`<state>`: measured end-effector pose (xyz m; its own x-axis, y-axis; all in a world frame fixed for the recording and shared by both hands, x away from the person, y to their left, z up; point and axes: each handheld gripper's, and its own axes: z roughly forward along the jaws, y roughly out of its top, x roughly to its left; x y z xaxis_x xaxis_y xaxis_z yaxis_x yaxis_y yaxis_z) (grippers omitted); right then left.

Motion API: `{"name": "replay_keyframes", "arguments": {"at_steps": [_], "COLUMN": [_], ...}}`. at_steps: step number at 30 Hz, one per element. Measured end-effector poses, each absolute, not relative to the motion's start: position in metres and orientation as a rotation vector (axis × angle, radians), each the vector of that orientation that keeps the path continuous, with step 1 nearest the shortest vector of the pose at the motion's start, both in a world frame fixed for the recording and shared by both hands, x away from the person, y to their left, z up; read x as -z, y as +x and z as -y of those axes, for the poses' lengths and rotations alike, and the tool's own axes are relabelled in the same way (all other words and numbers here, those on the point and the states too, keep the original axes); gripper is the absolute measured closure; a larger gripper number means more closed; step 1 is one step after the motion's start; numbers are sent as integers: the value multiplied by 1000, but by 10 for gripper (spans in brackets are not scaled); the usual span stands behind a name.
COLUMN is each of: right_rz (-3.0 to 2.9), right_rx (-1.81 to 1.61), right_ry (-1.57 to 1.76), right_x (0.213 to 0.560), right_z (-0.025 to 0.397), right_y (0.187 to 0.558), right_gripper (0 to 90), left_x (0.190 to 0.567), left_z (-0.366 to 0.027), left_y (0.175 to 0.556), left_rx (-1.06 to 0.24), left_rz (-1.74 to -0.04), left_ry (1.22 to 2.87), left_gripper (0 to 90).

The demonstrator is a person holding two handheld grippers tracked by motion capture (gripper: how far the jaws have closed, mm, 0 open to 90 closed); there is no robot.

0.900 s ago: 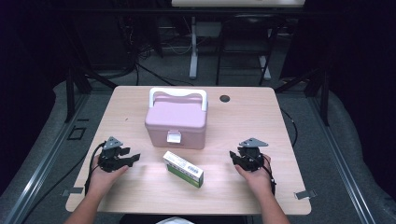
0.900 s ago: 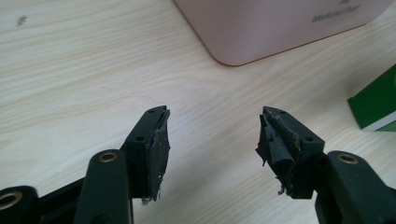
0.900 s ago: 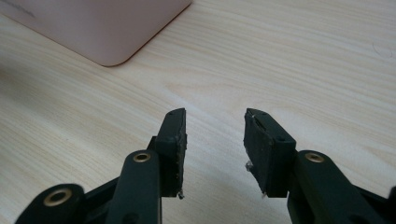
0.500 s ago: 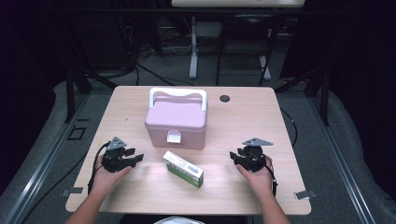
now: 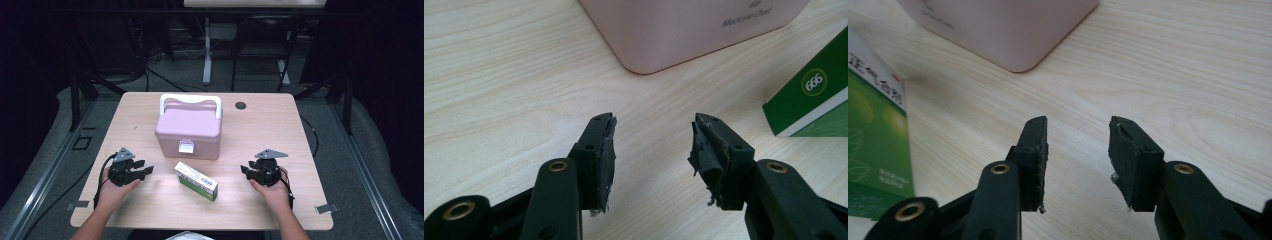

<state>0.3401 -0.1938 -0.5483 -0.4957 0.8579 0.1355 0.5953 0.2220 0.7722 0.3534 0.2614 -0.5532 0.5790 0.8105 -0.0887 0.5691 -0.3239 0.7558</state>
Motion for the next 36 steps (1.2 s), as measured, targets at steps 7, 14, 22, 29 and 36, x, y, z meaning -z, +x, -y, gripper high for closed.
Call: {"name": "replay_keyframes", "arguments": {"at_steps": [7, 14, 22, 29, 36], "right_rz": [-2226, -2275, -2354, -2385, -2416], "right_rx": [-1219, -1230, -1228, -1263, -1310], "right_ry": [1250, 1169, 1094, 1022, 986], "right_x": [538, 527, 503, 484, 481], "right_z": [178, 158, 132, 105, 93], "right_y": [335, 335, 345, 354, 346], "right_gripper": [595, 583, 590, 590, 579], "left_x": [551, 553, 553, 553, 553], "left_z": [-262, -260, -258, -260, -264], "left_y": [347, 342, 340, 341, 342], "left_rx": [-392, -390, -399, -404, -397], "left_rz": [-1089, -1089, -1076, -1080, -1094], "left_ry": [2014, 2017, 2027, 2022, 2018], "left_gripper": [511, 510, 509, 510, 509]}}
